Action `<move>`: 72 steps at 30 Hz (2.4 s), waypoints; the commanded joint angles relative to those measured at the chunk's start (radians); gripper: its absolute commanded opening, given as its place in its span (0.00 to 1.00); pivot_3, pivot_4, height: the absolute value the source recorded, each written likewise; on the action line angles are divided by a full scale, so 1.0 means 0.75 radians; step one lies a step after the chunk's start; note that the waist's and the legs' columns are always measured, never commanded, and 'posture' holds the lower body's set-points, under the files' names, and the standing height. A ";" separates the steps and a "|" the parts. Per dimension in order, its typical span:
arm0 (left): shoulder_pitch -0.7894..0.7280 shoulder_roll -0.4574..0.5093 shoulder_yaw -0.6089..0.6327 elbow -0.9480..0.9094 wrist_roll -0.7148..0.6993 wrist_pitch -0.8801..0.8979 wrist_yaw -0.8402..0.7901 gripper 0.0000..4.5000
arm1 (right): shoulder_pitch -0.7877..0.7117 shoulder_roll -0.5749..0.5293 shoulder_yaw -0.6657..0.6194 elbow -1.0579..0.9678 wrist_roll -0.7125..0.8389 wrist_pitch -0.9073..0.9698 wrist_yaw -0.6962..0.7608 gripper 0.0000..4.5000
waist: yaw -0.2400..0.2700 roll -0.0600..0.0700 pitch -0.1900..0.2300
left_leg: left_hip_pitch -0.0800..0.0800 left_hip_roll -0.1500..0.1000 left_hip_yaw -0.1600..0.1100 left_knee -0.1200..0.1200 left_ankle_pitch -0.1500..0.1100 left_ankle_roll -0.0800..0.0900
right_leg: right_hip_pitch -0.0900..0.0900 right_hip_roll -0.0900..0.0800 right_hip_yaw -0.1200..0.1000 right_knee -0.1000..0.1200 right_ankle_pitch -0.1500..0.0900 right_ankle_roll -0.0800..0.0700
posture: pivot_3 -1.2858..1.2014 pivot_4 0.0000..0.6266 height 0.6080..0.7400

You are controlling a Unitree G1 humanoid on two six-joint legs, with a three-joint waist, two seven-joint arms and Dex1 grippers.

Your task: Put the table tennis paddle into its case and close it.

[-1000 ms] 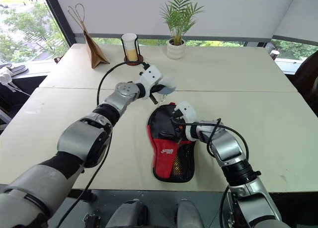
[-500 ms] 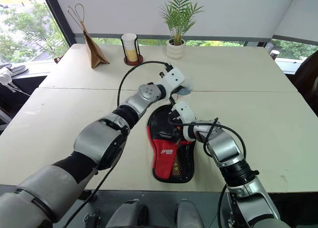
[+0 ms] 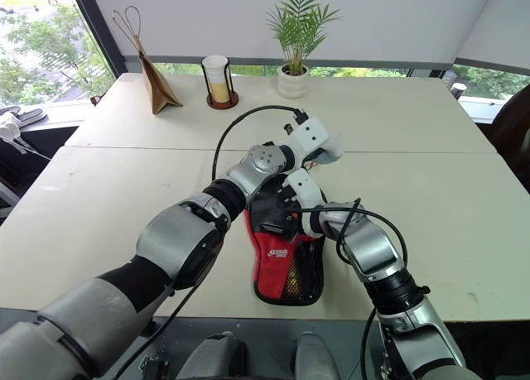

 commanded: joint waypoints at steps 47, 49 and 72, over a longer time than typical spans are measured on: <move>0.612 0.291 0.065 -0.698 -0.431 -0.026 -1.233 0.99 | -0.229 -0.384 -0.471 -0.209 0.086 0.312 -0.247 1.00 | -0.003 0.004 0.003 | -0.025 -0.002 -0.001 0.003 0.004 -0.007 | -0.025 -0.005 0.005 0.000 0.000 0.000 | 0.52 0.24 1.00; 0.637 0.304 0.040 -0.705 -0.424 -0.071 -1.236 0.99 | -0.259 -0.372 -0.480 -0.164 0.090 0.288 -0.266 1.00 | -0.001 0.004 0.003 | -0.024 -0.002 0.000 0.003 0.004 -0.007 | -0.025 -0.005 0.005 0.000 0.000 0.000 | 0.52 0.24 1.00; 0.735 0.323 -0.120 -0.629 -0.292 -0.072 -0.961 0.99 | -0.844 0.038 -0.299 1.147 -0.052 -0.379 -0.318 1.00 | -0.004 0.006 0.002 | -0.021 -0.002 0.000 0.004 0.005 -0.008 | -0.022 -0.004 0.003 0.003 0.000 0.000 | 0.52 0.24 1.00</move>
